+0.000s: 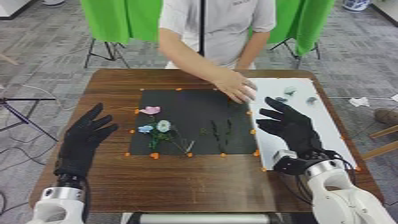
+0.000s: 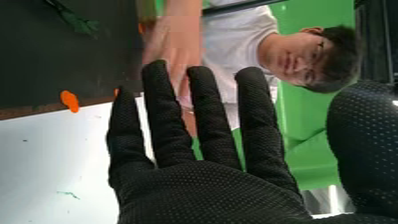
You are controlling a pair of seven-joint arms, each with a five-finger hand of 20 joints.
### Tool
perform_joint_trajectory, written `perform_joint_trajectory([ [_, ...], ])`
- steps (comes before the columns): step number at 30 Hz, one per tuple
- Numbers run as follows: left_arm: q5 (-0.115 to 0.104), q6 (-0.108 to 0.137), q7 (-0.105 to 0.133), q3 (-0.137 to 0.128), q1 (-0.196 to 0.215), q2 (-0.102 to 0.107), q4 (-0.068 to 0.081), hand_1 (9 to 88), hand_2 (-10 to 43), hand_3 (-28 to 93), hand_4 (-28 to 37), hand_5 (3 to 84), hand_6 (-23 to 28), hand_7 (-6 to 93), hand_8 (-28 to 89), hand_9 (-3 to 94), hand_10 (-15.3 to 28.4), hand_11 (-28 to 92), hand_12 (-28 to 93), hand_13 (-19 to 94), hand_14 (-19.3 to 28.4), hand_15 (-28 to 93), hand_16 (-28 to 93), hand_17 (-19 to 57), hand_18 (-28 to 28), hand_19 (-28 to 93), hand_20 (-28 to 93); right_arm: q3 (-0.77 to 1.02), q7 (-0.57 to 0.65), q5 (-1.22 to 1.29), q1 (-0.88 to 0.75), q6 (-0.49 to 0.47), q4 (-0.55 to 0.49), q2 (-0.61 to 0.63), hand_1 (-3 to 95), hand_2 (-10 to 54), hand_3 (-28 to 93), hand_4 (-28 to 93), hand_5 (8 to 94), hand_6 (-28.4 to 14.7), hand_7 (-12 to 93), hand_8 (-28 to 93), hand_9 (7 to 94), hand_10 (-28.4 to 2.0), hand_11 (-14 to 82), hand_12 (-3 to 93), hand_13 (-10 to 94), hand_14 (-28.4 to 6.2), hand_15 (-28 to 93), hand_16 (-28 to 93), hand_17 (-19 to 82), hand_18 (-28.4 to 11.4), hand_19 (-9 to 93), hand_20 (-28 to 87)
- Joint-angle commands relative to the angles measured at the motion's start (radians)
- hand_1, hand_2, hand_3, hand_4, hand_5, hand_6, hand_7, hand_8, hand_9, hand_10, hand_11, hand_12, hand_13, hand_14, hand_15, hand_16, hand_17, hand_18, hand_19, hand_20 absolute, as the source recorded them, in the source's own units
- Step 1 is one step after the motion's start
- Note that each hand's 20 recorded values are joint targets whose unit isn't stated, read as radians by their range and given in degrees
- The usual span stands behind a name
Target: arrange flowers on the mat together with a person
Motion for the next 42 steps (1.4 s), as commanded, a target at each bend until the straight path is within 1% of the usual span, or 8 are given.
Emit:
perform_joint_trajectory([
  [1,0.008,-0.007,-0.016,0.0,0.006,-0.011,0.002,24.0,4.2,80,-26.3,36.1,4.2,10.6,-9,37.2,16.8,20,9,29,25.7,43,-5,-8.7,25.9,49,17,0.0,-0.016,-0.004,-0.003,-0.012,-0.004,-0.006,14.8,7.3,80,-28,41.8,2.8,15,-13,44.2,-13.5,9.7,14.5,34,-19.0,29,17,1,-23.7,48,20],
  [2,0.007,-0.005,-0.012,0.002,0.008,-0.01,0.002,24.0,4.2,80,-26.3,36.1,4.1,10.6,-9,37.2,16.8,20,9,29,25.7,43,-6,-8.7,25.9,49,17,-0.001,-0.016,-0.004,0.0,-0.011,-0.003,-0.005,14.9,7.3,80,-28,41.7,2.8,15,-13,44.2,-13.5,9.7,14.5,34,-19.0,29,17,1,-23.7,48,20],
  [3,0.008,-0.009,-0.02,0.001,0.005,-0.014,0.004,24.1,4.2,80,-26.3,36.0,4.1,10.7,-9,37.2,16.8,20,9,29,25.7,43,-6,-8.6,25.9,49,17,0.002,-0.013,-0.003,-0.003,-0.014,-0.004,-0.005,14.9,7.3,80,-28,41.8,2.8,15,-13,44.2,-13.5,9.7,14.5,34,-19.0,30,17,1,-23.7,48,20],
  [10,0.008,-0.006,-0.012,-0.001,0.014,-0.011,0.0,24.3,4.2,80,-26.1,35.8,4.2,10.8,-9,37.2,16.8,21,9,29,26.0,44,-6,-8.6,25.9,49,17,-0.004,-0.014,-0.001,-0.004,-0.012,-0.003,-0.002,14.9,7.2,80,-28,41.6,3.0,15,-13,44.5,-13.6,9.7,14.5,34,-19.0,30,17,1,-23.7,48,20],
  [22,0.015,-0.012,-0.032,-0.008,0.02,-0.017,-0.005,24.5,4.0,80,-25.7,35.6,4.3,11.0,-9,37.1,16.9,21,9,29,26.0,44,-6,-8.6,25.8,49,17,-0.004,0.001,-0.005,-0.006,-0.013,-0.005,-0.006,15.2,7.1,80,-28,41.9,3.0,15,-12,44.7,-13.7,9.7,14.7,35,-18.8,31,16,1,-23.6,48,20],
  [25,0.01,-0.007,-0.024,-0.004,0.023,-0.013,-0.005,24.5,4.0,80,-25.6,35.5,4.5,10.9,-9,37.1,17.0,21,9,29,26.1,44,-6,-8.6,25.8,49,17,-0.006,0.0,-0.005,-0.007,-0.011,-0.005,-0.005,15.4,7.0,80,-28,42.0,3.0,15,-12,44.9,-13.8,9.7,14.7,35,-18.9,31,16,1,-23.6,48,20],
  [35,0.013,-0.01,-0.031,-0.006,0.028,-0.016,-0.006,24.8,3.9,81,-25.3,35.3,4.4,11.0,-9,37.1,17.1,21,9,29,26.1,44,-6,-8.5,25.7,49,17,-0.004,0.007,-0.015,-0.008,-0.02,-0.005,-0.007,15.6,6.8,80,-28,42.2,3.0,15,-12,45.1,-13.8,9.8,14.7,36,-18.8,32,16,1,-23.6,48,20],
  [42,0.01,-0.005,-0.022,-0.003,0.029,-0.013,-0.006,24.9,3.8,81,-25.2,35.2,4.4,11.1,-9,37.1,17.1,21,9,28,26.1,44,-6,-8.5,25.7,49,17,0.007,0.008,-0.043,0.019,-0.014,0.001,0.014,16.0,6.4,80,-28,42.4,3.1,15,-12,45.3,-13.9,9.9,14.8,37,-18.7,33,16,2,-23.6,49,21],
])
